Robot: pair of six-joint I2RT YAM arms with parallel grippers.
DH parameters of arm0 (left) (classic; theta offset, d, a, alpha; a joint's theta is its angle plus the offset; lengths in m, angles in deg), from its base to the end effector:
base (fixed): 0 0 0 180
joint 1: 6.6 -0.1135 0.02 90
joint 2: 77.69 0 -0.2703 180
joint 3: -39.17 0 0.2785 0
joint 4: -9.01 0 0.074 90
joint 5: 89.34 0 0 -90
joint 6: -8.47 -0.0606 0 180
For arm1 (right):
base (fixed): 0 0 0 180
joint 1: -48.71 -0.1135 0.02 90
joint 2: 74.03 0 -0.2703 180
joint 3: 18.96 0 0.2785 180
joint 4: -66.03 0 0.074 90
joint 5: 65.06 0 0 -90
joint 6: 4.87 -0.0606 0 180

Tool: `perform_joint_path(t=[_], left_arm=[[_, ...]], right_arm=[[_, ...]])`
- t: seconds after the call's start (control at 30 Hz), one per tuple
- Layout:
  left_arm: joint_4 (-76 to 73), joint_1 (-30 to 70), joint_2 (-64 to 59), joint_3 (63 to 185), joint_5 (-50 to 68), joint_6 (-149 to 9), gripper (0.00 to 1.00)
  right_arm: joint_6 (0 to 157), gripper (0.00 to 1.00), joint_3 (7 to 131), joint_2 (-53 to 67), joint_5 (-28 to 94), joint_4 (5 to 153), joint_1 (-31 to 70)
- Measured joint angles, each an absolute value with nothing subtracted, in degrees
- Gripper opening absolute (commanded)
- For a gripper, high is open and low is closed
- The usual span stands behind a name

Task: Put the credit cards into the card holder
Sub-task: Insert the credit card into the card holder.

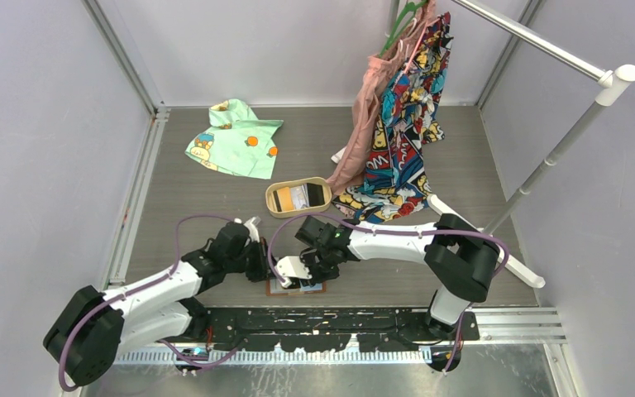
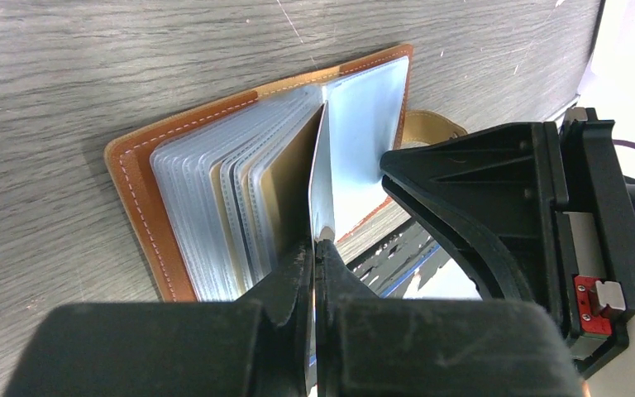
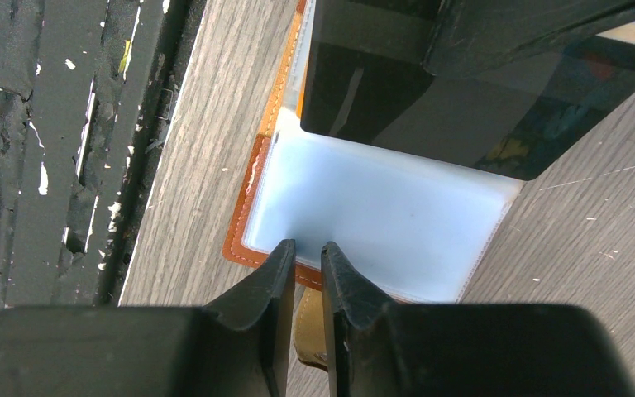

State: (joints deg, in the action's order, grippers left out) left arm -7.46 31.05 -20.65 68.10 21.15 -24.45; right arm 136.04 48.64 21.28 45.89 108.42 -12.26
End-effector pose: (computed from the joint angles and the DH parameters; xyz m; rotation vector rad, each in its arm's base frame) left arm 0.1547 -0.1461 0.1173 -0.2475 2.6235 -1.1307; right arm 0.1441 0.3043 0.1303 -2.3511 1.4807 0.5542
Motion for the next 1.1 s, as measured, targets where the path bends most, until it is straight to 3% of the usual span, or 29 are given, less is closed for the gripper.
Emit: perform_joint_path(t=[1.1], left_arm=[[-7.8, 36.2, -16.3, 70.9, 16.2, -22.7, 0.00]], right_arm=[[136.0, 0.24, 48.9, 21.4, 45.7, 108.8, -12.3]])
